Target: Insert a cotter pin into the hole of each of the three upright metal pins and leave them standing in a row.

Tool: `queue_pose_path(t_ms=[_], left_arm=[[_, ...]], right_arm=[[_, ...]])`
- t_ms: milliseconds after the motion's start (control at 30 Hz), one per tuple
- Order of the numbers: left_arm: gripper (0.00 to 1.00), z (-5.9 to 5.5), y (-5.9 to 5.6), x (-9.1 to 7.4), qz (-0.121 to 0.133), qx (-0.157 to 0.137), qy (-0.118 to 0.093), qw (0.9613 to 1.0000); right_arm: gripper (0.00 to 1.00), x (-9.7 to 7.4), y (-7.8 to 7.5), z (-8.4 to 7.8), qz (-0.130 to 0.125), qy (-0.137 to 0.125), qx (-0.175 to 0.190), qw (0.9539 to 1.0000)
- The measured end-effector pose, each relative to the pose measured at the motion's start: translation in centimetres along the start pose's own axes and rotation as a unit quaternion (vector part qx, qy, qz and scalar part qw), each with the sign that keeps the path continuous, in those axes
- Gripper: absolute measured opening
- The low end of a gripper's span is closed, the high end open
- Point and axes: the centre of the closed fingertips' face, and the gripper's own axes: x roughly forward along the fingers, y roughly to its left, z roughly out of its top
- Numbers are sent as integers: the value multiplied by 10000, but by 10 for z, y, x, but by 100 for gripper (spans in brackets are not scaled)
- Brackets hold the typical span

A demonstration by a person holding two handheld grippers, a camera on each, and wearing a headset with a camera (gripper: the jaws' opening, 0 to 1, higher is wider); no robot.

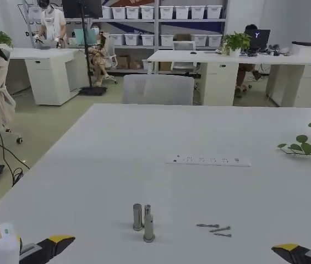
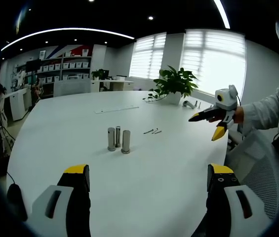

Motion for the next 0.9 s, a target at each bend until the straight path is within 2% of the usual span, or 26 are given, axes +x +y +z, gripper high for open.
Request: queue_pose_path(t_ms=[533, 900], left_arm=[[100, -1, 5, -3, 4, -6, -21, 10000], [99, -1, 9, -4, 4, -3, -52, 10000]], right_arm=[[97, 12, 4, 3, 94, 45, -44, 9999], [96, 20, 3, 7, 135, -19, -85, 9999]])
